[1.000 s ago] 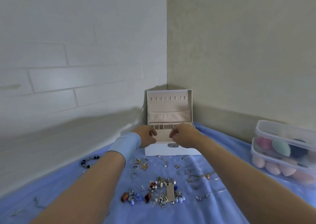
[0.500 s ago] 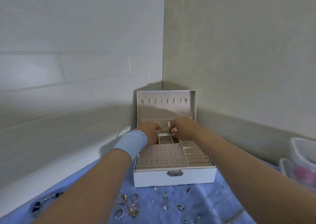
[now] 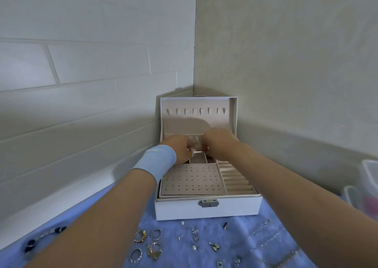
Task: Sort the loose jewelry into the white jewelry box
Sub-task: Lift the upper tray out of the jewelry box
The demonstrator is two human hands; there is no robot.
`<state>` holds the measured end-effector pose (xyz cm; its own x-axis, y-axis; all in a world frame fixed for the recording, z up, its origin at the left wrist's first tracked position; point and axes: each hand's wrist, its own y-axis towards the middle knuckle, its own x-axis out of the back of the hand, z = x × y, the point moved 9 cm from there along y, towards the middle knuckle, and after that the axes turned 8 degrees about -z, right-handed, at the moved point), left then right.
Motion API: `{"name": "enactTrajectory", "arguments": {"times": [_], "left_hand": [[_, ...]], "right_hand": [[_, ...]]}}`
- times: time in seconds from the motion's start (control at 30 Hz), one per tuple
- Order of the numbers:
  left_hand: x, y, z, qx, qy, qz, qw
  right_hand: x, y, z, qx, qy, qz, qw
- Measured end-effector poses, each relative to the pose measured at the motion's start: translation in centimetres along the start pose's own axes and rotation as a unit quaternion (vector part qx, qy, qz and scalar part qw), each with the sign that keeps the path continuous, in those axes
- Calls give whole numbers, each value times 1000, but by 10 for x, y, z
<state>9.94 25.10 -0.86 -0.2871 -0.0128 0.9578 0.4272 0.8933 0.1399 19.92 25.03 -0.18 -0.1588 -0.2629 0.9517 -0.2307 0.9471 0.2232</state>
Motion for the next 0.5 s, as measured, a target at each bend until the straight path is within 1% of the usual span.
{"name": "enactTrajectory", "arguments": {"times": [0.13, 0.2, 0.3, 0.4, 0.47, 0.5], "left_hand": [[10, -8, -6, 5, -6, -5, 1000], [20, -12, -9, 8, -25, -34, 999], [39, -20, -15, -2, -44, -86, 995], [63, -34, -23, -15, -26, -117, 993], [81, -48, -28, -26, -13, -142, 989], [85, -54, -30, -27, -15, -141, 990]], "right_hand": [[22, -12, -7, -28, 51, -28, 998], [37, -16, -10, -35, 69, -45, 996], [64, -20, -11, -39, 54, -71, 995], [94, -25, -9, -44, 34, -98, 994], [109, -32, -6, -49, 44, -102, 993], [113, -36, -3, -50, 55, -99, 992]]}}
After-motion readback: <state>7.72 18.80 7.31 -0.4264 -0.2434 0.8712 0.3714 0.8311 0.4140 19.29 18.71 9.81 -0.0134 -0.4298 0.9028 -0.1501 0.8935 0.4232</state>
